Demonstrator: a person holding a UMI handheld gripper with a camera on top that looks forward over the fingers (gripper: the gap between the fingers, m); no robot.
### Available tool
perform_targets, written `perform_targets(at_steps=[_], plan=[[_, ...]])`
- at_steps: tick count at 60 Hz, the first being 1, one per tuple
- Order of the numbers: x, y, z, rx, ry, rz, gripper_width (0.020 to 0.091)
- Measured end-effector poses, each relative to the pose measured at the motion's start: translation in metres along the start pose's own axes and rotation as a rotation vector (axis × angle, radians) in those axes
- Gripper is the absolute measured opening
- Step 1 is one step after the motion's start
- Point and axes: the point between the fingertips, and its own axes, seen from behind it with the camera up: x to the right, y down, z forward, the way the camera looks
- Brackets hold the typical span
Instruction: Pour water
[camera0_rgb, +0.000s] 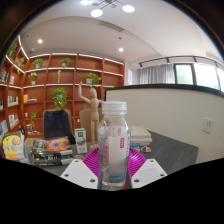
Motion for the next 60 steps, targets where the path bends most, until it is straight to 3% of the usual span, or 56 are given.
perform_targets(at_steps=[5,19,21,25,34,39,43,60], plan=[[0.024,0.027,0.015,-0.047,0.05,-0.015,0.0361],[0.034,0.082,0.05,-0.079,0.049,0.026,0.0376],[0.032,0.078,0.05,-0.043,0.044,0.028,0.0391],[0.03,0.079,0.051,-0.04,0.032,0.038,0.0412],[0.029,0.084,0.044,-0.041,0.02,0.047,0.0524],[0.029,0.102,0.042,-0.108,0.019,0.047,0.0728],[0.023,0.104,0.032,-0.119,-0.019,0.05,0.0813],[0.013,0.088,-0.064,-0.103,-0.178,-0.038,0.0833]])
